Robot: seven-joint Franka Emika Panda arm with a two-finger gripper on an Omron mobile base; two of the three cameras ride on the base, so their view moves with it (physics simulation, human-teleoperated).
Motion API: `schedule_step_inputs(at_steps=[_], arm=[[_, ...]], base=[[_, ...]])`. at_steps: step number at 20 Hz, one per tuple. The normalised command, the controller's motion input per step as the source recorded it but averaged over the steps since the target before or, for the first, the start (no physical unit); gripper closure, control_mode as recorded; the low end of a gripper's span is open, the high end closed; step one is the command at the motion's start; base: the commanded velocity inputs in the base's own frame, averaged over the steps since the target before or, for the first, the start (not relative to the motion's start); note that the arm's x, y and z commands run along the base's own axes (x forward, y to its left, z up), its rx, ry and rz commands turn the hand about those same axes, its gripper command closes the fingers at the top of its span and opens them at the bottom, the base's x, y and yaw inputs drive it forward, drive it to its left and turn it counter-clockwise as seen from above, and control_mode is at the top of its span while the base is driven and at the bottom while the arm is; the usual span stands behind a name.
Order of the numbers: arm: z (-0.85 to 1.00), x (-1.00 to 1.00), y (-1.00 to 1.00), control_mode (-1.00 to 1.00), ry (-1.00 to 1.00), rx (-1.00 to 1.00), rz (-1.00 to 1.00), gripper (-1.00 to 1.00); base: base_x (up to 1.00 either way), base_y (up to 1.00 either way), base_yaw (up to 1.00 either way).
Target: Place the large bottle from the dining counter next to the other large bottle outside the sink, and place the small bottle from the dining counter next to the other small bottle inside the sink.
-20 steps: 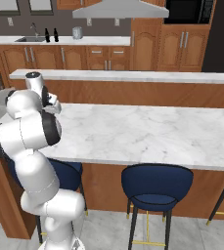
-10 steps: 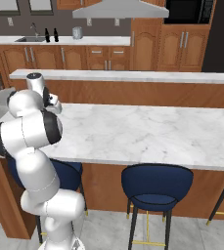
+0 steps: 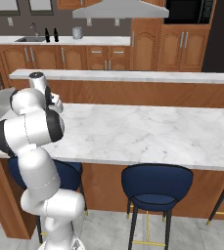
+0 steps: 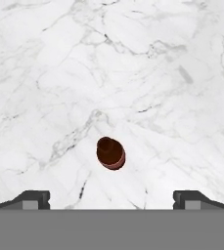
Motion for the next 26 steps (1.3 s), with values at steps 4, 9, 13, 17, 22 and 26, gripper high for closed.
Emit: schedule_step_inputs(at_steps=[4, 9, 13, 17, 22, 26], arm=[[0.0, 0.0, 0.0, -1.0, 0.0, 0.0, 0.0, -1.0], [-0.22, 0.0, 0.0, -1.0, 0.0, 0.0, 0.0, -1.0], [-0.26, 0.0, 0.01, -1.0, 0.0, 0.0, 0.0, -1.0], [-0.19, 0.0, 0.03, -1.0, 0.0, 0.0, 0.0, -1.0], [-0.07, 0.0, 0.09, -1.0, 0.0, 0.0, 0.0, -1.0], [-0.12, 0.0, 0.09, -1.0, 0.0, 0.0, 0.0, -1.0]], base=[[0.0, 0.0, 0.0], [0.0, 0.0, 0.0], [0.0, 0.0, 0.0], [0.0, 0.0, 0.0], [0.0, 0.0, 0.0], [0.0, 0.0, 0.0]])
